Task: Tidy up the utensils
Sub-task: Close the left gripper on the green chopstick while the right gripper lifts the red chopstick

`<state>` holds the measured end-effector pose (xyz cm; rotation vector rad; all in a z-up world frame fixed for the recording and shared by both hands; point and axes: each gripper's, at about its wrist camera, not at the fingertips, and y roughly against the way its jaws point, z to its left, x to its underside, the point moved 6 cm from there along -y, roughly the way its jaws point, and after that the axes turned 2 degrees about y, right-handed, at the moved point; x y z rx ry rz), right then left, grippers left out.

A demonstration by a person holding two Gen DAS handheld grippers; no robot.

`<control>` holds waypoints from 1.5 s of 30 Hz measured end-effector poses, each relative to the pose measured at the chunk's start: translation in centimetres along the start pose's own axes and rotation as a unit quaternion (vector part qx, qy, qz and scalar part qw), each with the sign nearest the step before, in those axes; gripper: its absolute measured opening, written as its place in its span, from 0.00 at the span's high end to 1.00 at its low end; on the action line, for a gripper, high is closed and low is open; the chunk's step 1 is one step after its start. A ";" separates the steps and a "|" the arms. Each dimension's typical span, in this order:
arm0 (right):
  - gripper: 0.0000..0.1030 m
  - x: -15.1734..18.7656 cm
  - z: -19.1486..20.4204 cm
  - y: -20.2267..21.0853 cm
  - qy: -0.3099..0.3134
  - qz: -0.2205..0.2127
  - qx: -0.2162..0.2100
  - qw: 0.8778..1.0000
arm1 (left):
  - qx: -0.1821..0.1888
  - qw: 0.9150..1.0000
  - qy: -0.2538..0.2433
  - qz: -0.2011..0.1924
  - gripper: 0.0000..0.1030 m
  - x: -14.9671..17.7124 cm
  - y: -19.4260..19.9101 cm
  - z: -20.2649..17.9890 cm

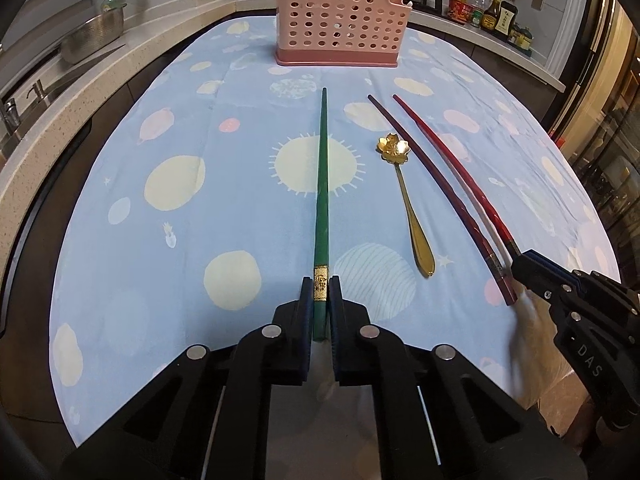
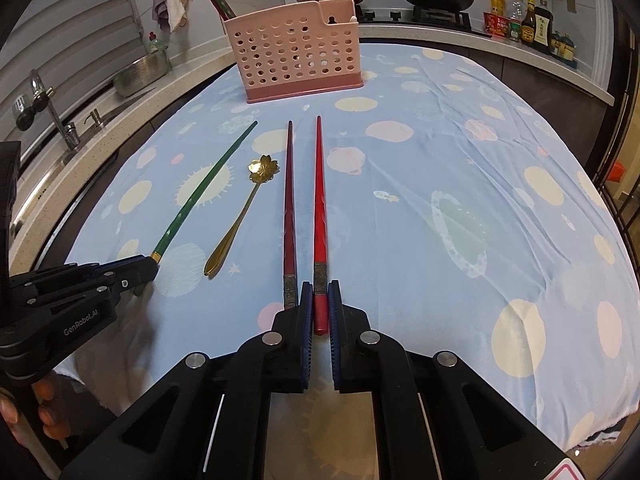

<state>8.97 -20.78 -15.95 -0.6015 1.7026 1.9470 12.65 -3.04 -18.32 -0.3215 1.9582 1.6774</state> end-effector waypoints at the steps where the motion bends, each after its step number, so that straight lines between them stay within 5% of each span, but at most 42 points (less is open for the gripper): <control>1: 0.93 -0.1 0.0 0.4 -0.001 -0.004 -0.001 1.000 | 0.004 1.000 0.003 0.002 0.93 0.0 0.1 0.1; 10: 0.93 -2.2 -0.1 4.8 -0.021 -0.050 -0.017 0.998 | 0.017 0.999 0.017 -0.021 0.93 -0.8 3.8 0.2; 22: 0.93 -8.4 -0.8 11.2 -0.050 -0.136 -0.042 0.989 | 0.021 0.994 0.018 -0.108 0.93 -5.7 11.0 0.2; 45: 0.93 -22.8 -1.3 16.2 -0.041 -0.263 -0.072 0.961 | 0.014 0.966 0.003 -0.257 0.93 -22.1 19.0 -0.4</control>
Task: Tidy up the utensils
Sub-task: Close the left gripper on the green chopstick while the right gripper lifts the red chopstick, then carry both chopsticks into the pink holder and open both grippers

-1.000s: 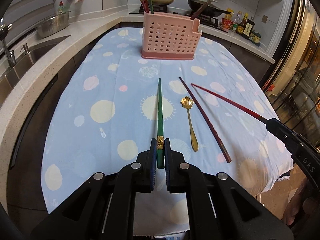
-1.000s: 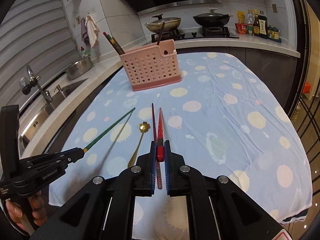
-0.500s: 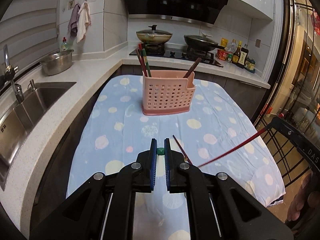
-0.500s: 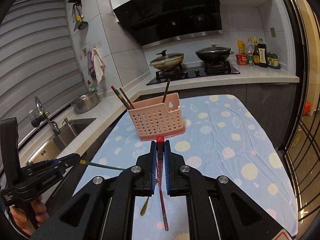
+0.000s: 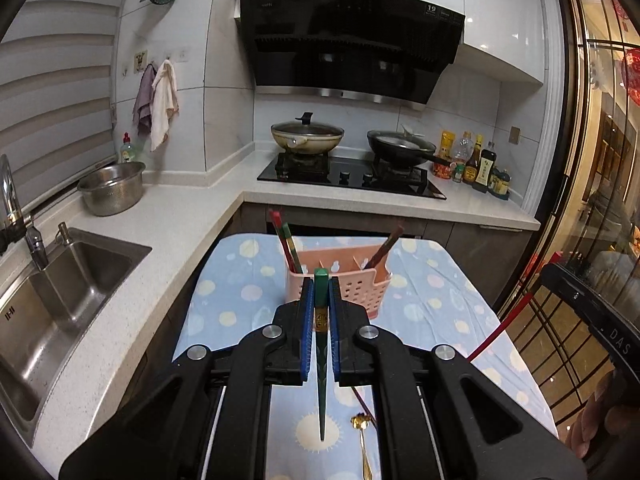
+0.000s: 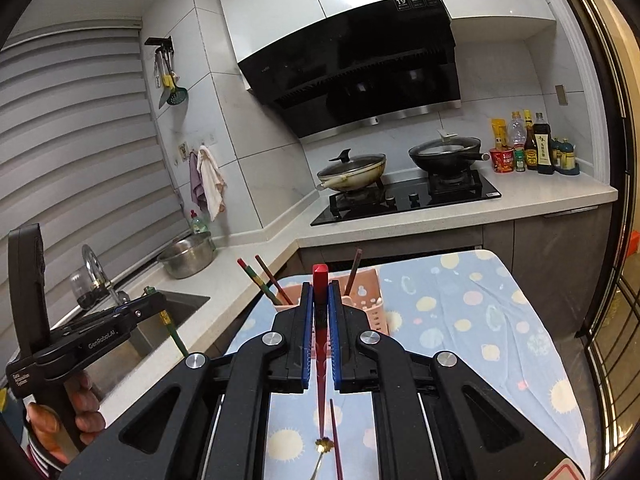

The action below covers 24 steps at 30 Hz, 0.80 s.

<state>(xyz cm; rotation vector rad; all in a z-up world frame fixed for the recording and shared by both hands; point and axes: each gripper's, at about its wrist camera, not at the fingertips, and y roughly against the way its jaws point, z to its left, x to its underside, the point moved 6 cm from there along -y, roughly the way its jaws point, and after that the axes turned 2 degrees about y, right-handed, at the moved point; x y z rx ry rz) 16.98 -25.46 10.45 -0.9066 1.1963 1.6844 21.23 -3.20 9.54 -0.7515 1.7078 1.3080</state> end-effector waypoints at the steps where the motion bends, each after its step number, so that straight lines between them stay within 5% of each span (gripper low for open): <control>1: 0.93 -0.7 0.1 -0.5 -0.002 -0.004 -0.004 1.000 | -0.001 1.000 0.000 -0.008 0.93 -1.0 -0.1 -0.1; 16: 0.93 -10.8 1.6 -9.7 0.008 -0.062 -0.020 0.998 | -0.002 0.997 -0.007 -0.082 0.93 -13.1 -5.0 -1.1; 24: 0.93 -11.4 0.8 -15.8 0.004 -0.044 -0.006 0.999 | -0.006 0.996 -0.009 -0.083 0.93 -15.4 -8.8 -0.3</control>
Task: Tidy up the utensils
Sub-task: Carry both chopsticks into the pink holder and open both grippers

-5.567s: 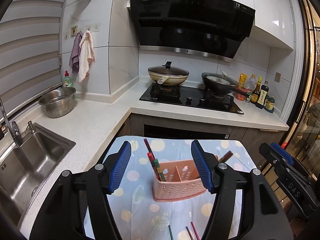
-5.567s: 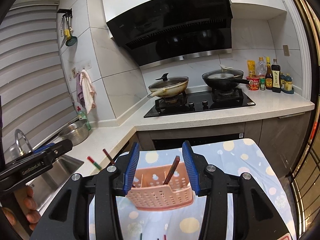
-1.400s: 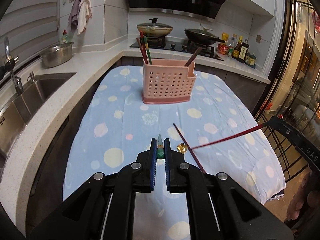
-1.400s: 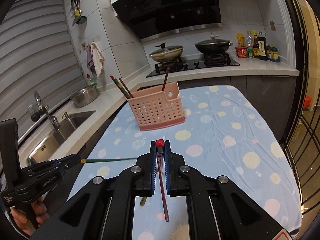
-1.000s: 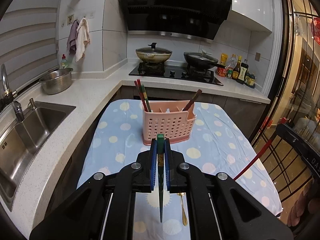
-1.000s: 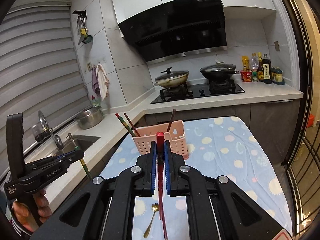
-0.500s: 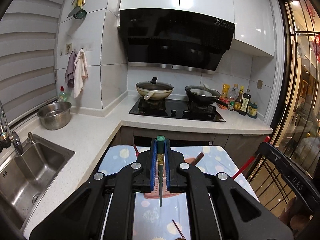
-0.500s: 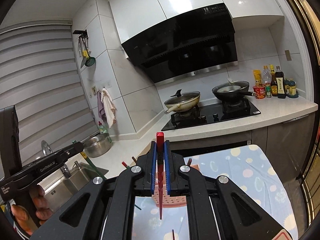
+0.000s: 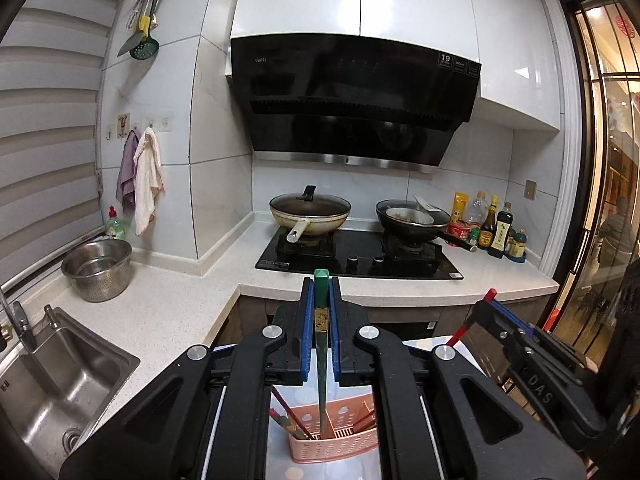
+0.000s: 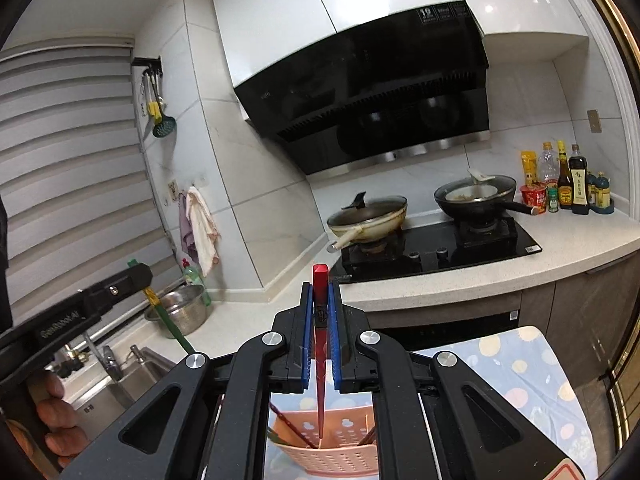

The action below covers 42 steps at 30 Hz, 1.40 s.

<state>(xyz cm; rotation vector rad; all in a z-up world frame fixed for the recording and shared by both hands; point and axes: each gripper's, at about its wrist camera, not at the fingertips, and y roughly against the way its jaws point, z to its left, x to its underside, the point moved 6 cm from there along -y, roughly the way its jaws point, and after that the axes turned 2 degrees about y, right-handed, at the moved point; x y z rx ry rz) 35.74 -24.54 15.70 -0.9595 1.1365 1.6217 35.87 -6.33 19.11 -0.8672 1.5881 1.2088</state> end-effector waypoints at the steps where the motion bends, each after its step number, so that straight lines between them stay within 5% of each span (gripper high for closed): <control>1: 0.93 0.3 -0.2 -0.8 0.000 0.007 0.003 1.000 | -0.002 1.000 0.001 0.006 0.93 0.3 -0.7 0.2; 13: 0.93 6.9 -1.7 -6.7 0.002 0.089 0.025 0.996 | -0.017 0.997 -0.001 0.072 0.93 6.0 -6.8 1.7; 27: 0.87 9.3 -1.5 -7.8 0.018 0.120 0.035 0.992 | -0.024 0.996 -0.006 0.089 0.92 7.7 -7.5 2.3; 31: 0.79 8.8 -1.2 -6.8 0.021 0.110 0.038 0.993 | -0.034 0.996 -0.003 0.081 0.68 7.6 -6.8 2.3; 42: 0.77 7.3 0.0 -2.4 0.033 0.084 0.033 0.995 | -0.042 0.997 -0.002 0.069 0.52 7.3 -3.7 2.2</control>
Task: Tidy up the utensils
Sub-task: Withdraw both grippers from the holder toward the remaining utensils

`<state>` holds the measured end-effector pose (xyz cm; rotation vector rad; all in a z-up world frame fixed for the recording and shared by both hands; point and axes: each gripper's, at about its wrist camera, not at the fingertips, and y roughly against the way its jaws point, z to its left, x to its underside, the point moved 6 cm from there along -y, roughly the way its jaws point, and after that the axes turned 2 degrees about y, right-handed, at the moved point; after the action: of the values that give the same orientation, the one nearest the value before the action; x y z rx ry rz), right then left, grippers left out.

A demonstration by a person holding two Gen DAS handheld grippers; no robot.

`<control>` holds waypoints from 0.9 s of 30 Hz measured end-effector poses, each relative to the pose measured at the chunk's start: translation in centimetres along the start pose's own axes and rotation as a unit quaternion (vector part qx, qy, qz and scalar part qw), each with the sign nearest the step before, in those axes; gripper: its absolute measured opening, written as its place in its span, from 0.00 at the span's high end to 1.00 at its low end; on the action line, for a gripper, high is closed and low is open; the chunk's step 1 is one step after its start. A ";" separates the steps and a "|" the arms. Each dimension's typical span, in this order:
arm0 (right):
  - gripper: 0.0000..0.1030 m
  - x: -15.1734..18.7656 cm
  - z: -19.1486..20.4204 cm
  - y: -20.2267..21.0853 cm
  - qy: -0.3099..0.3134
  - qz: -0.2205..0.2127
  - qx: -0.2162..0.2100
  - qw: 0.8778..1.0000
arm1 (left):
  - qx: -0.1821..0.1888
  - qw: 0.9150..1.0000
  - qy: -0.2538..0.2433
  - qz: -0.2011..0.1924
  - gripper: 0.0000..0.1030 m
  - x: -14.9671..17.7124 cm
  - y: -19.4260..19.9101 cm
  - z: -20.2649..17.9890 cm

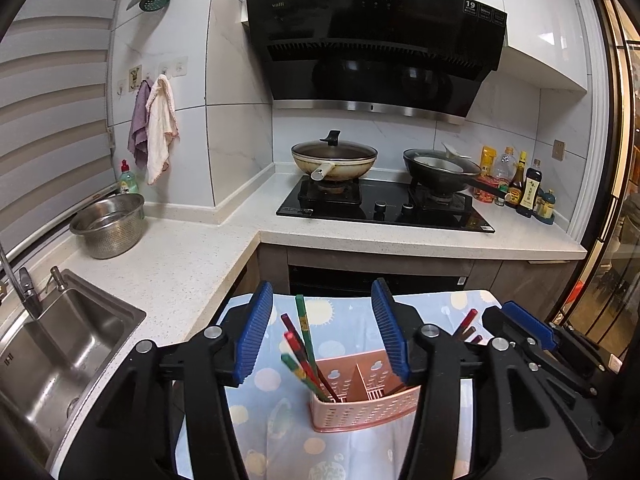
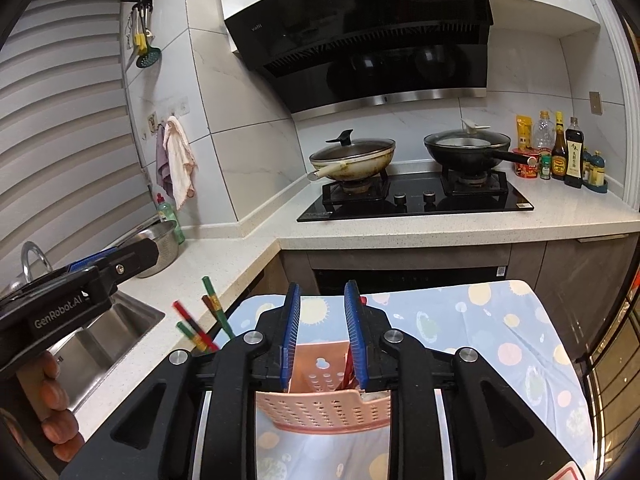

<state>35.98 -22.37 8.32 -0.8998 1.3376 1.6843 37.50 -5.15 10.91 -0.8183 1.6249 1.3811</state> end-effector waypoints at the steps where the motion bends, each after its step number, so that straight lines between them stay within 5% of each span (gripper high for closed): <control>1: 0.76 0.1 0.0 0.5 0.001 -0.001 -0.001 1.000 | 0.001 1.000 -0.001 0.000 0.52 0.2 0.4 -0.1; 14: 0.72 4.3 0.0 7.8 0.001 0.001 0.003 1.000 | 0.008 1.000 -0.013 0.013 0.45 4.9 6.1 -0.5; 27: 0.71 14.8 -0.9 12.4 -0.025 0.062 0.015 0.998 | 0.008 0.996 -0.012 0.093 0.41 16.0 8.5 -0.7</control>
<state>18.39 -22.71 0.23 -0.7658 1.4062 1.7645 22.79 -3.74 0.39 -0.6515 1.7256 1.4983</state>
